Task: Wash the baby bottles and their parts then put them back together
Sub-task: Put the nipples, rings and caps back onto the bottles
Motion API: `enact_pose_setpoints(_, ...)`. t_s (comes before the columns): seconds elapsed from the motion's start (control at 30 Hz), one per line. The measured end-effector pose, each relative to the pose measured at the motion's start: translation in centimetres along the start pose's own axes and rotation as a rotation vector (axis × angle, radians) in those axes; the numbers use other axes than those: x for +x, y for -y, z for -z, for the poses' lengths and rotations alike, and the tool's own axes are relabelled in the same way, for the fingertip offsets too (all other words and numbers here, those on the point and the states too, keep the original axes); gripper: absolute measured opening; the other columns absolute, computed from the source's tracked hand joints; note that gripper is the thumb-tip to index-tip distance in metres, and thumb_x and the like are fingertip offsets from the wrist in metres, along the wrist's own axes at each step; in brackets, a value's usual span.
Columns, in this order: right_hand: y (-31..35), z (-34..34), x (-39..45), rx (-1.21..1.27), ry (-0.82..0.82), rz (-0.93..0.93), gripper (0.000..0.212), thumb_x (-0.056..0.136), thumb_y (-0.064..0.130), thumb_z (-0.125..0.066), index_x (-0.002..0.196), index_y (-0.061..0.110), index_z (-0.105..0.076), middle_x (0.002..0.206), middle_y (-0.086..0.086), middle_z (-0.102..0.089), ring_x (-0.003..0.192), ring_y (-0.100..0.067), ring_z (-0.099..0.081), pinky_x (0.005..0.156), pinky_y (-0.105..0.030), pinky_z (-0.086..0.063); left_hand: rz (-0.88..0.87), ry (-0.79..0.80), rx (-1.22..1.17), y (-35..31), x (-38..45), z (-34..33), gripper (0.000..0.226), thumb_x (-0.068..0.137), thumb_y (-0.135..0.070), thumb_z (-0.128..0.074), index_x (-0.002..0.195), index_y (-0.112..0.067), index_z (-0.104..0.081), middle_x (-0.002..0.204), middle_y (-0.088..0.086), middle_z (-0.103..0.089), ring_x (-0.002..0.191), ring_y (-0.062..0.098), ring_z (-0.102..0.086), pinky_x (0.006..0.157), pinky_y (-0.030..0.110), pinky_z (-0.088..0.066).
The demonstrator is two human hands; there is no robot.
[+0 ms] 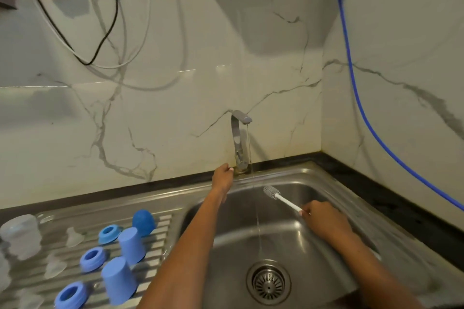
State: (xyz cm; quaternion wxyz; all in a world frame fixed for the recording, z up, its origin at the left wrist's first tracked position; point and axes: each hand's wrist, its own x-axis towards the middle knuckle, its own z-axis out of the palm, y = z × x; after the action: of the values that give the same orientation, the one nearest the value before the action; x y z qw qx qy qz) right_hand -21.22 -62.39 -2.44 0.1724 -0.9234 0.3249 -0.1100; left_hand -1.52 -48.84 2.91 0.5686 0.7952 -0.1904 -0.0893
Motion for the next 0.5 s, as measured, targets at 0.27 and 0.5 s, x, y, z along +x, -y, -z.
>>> enact_pose_setpoints(0.27, 0.2, -0.3, 0.8, 0.01, -0.016, 0.016, 0.031, 0.099, 0.036, -0.044, 0.12, 0.025, -0.064, 0.108, -0.001, -0.067, 0.097, -0.019, -0.063, 0.075, -0.028, -0.044, -0.035, 0.079, -0.208, -0.4, 4.5, -2.2, 0.037, 0.102, -0.008, -0.031, 0.135, -0.007, -0.05, 0.133, 0.007, -0.053, 0.102, 0.011, -0.058, 0.092, 0.021, -0.038)
enact_pose_setpoints(0.5, 0.5, 0.0, 0.8, -0.01, 0.001, 0.019, 0.029, 0.099, 0.037, -0.045, 0.117, 0.026, -0.065, 0.11, -0.001, -0.066, 0.1, -0.021, -0.063, 0.075, -0.028, -0.042, -0.058, 0.037, -0.107, -0.7, 6.1, -3.5, 0.034, 0.102, -0.01, -0.035, 0.124, -0.003, -0.06, 0.119, 0.013, -0.064, 0.108, 0.028, -0.061, 0.095, 0.038, -0.05)
